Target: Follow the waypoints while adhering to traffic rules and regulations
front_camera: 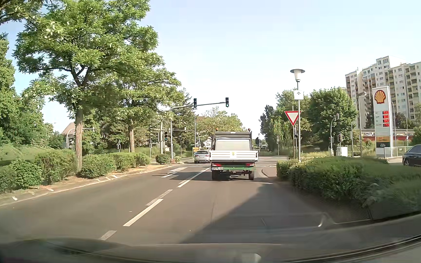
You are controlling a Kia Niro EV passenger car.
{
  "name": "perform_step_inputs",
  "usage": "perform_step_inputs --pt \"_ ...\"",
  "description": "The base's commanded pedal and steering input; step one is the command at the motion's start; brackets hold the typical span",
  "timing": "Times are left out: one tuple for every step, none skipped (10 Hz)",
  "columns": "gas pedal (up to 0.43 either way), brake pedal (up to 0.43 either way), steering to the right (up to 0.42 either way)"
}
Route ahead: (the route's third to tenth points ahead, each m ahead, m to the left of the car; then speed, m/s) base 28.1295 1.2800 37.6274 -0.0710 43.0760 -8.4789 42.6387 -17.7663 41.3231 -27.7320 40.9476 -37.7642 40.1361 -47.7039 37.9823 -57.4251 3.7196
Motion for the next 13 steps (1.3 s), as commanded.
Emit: perform_step_inputs --pt "0.098 0.03 0.009" --pt "0.098 0.03 0.009" --pt "0.11 0.03 0.009" --pt "0.11 0.03 0.009" --pt "0.11 0.03 0.009" --pt "0.11 0.03 0.009" --pt "0.11 0.03 0.009" --pt "0.11 0.03 0.008" --pt "0.11 0.03 0.008" --pt "0.11 0.03 0.008" --pt "0.11 0.03 0.008" --pt "0.11 0.03 0.008" --pt "0.11 0.03 0.008"
